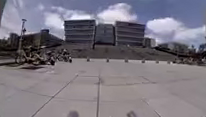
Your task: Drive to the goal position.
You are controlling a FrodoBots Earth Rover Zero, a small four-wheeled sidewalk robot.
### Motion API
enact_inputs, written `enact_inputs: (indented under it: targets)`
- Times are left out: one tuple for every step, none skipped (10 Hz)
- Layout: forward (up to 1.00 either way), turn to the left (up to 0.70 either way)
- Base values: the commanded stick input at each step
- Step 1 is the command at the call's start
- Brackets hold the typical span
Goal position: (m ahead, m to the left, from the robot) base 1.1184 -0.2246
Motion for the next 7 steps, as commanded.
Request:
enact_inputs:
  targets:
    - [0.70, 0.00]
    - [0.70, 0.00]
    - [0.70, 0.00]
    - [0.70, 0.00]
    - [0.70, 0.00]
    - [0.70, 0.00]
    - [0.70, 0.00]
